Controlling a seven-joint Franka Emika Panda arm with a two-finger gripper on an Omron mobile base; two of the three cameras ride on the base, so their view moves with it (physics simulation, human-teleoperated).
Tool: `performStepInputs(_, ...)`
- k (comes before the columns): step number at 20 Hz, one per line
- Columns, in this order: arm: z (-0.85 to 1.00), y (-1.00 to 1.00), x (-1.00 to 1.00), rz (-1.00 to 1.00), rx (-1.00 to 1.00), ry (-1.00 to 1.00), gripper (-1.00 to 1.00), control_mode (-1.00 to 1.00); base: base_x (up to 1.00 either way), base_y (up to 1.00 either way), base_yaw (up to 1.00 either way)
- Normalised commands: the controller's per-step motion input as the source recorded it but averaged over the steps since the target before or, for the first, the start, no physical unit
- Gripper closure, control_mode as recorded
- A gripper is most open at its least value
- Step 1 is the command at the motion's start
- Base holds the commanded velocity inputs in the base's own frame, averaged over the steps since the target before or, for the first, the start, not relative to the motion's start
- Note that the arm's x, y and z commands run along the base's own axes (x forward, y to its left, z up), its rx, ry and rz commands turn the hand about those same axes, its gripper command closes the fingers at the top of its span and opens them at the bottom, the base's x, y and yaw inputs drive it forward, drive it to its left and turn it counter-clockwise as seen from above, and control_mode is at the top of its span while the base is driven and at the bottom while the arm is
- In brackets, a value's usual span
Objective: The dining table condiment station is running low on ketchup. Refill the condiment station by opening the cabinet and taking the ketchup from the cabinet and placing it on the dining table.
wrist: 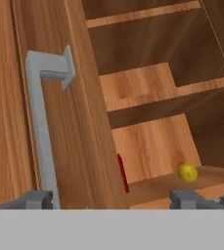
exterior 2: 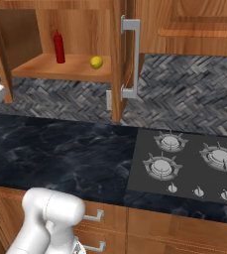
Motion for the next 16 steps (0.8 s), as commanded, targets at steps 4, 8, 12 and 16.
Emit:
performStepInputs(4, 0.0, -1.0, -0.23, 0.14, 0.38, -0.01, -1.0, -1.0, 0.0, 0.0, 0.0)
performStepInputs(8, -0.03, -0.95, 0.03, 0.26, 0.42, 0.0, -1.0, -1.0, 0.0, 0.0, 0.0)
performStepInputs(12, -0.13, -0.45, 0.46, 0.34, 0.43, 0.0, -1.0, -1.0, 0.0, 0.0, 0.0)
performStepInputs(16, -0.14, -0.05, 0.8, 0.34, 0.44, 0.04, -1.0, -1.0, 0.0, 0.0, 0.0)
